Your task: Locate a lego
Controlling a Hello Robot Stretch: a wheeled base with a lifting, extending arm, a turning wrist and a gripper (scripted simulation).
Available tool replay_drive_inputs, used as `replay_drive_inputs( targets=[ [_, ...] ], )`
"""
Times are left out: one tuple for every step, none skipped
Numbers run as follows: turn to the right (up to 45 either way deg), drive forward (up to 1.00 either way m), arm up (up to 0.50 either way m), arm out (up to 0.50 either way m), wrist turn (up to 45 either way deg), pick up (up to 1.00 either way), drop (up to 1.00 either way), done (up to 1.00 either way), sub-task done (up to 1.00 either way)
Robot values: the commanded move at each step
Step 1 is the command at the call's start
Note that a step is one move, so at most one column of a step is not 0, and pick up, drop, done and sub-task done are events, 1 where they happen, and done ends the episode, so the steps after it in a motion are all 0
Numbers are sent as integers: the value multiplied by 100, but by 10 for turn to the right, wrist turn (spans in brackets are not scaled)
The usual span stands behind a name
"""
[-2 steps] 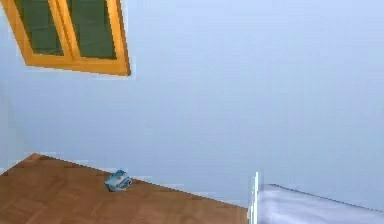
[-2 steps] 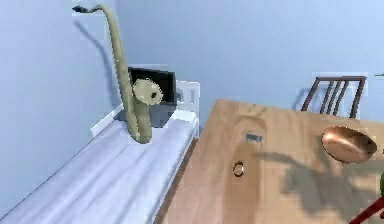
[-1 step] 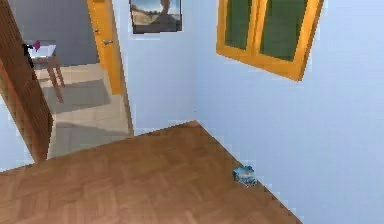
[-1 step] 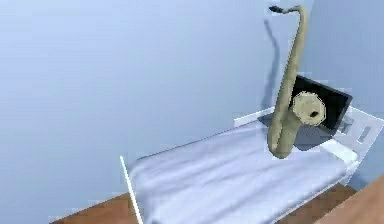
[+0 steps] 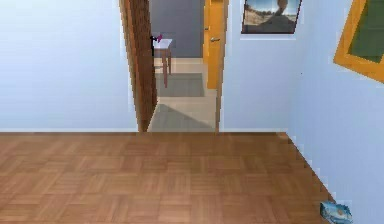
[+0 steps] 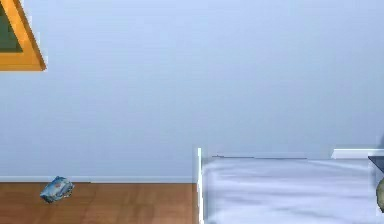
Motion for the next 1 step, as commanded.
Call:
replay_drive_inputs(
  targets=[
    [0,100,0,0,0,0,0,0,0]
  ],
)
